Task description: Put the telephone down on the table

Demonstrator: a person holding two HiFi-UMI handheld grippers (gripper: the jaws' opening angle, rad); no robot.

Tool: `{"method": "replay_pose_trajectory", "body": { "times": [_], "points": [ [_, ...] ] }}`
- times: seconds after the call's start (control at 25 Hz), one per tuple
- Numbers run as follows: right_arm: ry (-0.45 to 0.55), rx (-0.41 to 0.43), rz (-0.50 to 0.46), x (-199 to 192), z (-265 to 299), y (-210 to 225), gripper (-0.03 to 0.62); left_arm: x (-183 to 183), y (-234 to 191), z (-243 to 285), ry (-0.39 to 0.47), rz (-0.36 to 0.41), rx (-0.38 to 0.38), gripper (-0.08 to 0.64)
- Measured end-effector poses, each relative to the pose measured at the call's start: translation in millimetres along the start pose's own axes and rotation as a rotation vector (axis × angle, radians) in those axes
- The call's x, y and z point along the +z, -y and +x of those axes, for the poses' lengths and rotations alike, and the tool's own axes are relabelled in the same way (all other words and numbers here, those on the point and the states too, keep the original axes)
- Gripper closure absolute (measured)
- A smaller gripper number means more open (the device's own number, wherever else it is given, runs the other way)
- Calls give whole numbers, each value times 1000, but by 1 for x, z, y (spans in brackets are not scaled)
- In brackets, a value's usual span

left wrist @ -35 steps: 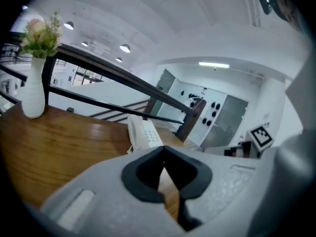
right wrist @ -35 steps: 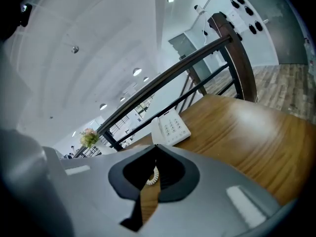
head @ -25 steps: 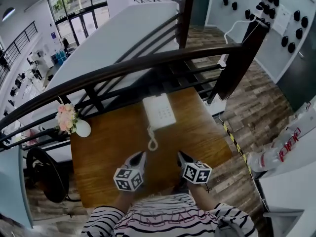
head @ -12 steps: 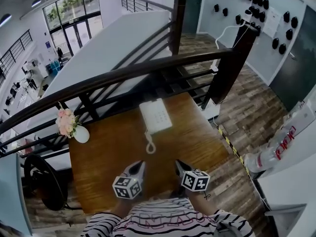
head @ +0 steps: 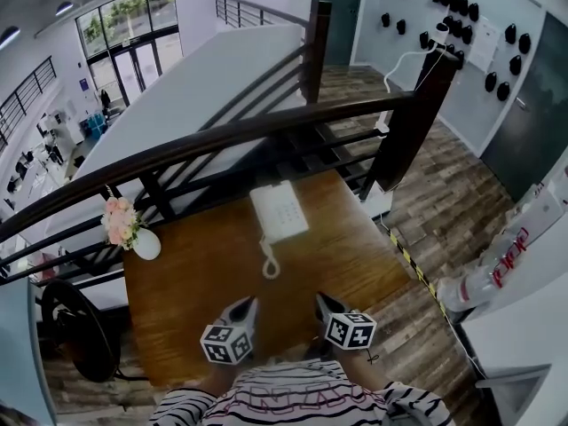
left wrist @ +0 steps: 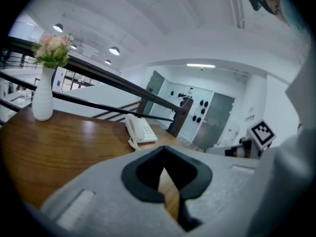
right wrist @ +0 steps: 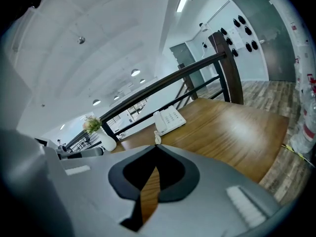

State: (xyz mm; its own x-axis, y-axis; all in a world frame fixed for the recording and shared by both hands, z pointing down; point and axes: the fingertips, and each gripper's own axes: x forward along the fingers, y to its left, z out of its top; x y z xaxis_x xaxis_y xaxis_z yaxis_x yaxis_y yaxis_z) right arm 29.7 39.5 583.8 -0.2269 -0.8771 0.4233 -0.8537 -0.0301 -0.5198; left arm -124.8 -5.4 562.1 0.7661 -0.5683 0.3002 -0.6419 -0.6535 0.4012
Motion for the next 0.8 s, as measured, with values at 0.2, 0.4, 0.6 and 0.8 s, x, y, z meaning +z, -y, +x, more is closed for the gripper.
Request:
{"method": "replay_pose_trajectory", "body": {
  "times": [0.2,0.4,0.6,0.8],
  "points": [
    [0,-26,-10,-3,-2,1,592,-3,-3,-4,1,-13,8,558],
    [5,-46,-33,-4,-2,0,592,-2,-9,-8,13,-22,21,558],
    [2,-54,-65,-2,0,-1,592,-4,-9,-8,10,-30,31,558],
    [4,-42,-63,0,5,-2,592,-5,-14,-4,5,-40,37,558]
  ]
}}
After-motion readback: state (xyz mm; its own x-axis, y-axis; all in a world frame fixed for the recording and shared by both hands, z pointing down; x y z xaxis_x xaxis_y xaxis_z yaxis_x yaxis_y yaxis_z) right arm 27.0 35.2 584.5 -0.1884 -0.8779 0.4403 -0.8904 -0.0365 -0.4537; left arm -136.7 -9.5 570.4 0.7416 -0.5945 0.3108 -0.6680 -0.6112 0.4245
